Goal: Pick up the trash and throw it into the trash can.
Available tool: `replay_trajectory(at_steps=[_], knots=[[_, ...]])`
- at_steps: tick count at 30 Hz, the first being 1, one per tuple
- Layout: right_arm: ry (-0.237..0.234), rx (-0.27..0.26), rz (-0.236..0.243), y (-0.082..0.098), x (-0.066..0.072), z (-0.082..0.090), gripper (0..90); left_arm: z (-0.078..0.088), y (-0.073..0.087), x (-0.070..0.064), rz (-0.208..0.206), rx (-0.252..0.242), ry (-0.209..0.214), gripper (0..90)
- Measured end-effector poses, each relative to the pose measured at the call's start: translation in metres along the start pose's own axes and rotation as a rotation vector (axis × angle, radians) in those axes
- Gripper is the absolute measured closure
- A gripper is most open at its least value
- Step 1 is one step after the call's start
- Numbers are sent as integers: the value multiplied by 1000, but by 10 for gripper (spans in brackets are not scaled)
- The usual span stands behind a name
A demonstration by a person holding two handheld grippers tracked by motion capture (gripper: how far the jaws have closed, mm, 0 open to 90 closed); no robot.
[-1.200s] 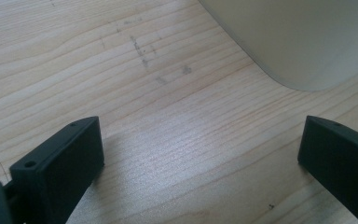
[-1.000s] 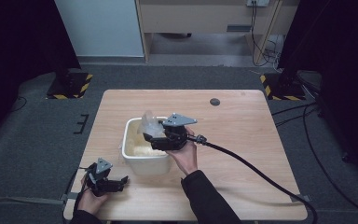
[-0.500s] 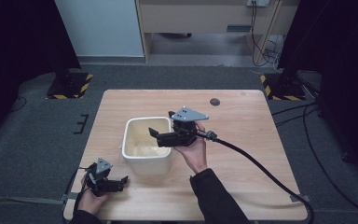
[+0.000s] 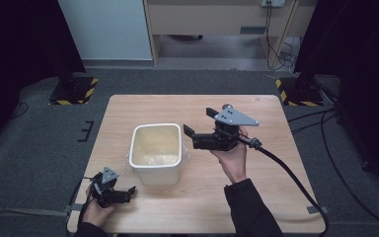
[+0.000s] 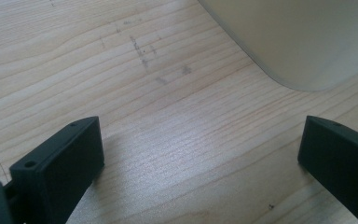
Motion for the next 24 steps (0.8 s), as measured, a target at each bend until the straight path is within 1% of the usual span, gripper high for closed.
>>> replay_trajectory(at_steps=[4, 8, 10, 13, 15, 17, 21, 22, 24], knots=[[27, 2, -19, 11, -11, 17, 67, 0, 0, 0, 0, 0, 0, 0], [49, 22, -41, 30, -21, 30, 60, 0, 0, 0, 0, 0, 0, 0], [72, 47, -52, 44, -27, 38, 58, 0, 0, 0, 0, 0, 0, 0], [92, 74, -79, 64, -34, 48, 53, 0, 0, 0, 0, 0, 0, 0], [106, 111, -83, 81, -40, 56, 42, 0, 0, 0, 1, 0, 0, 0], [116, 134, -89, 94, -44, 62, 40, 0, 0, 0, 1, -1, 0, 0], [140, 205, -114, 128, -54, 76, 39, 0, 0, 0, 1, 0, 0, 0], [143, 219, -122, 133, -55, 78, 39, 0, 0, 0, 0, 0, 0, 0], [155, 255, -136, 151, -58, 85, 39, 0, 0, 0, 1, 0, 0, 0]])
Point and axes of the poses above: each handheld gripper's, and its own axes: z roughly backward along the jaws, y roughly out of its underside, x roughly to its left, the point moved 4 cm from there along -z, roughly forward along the jaws, and after that the axes turned 10 degrees about -y, right-handed, at the moved point
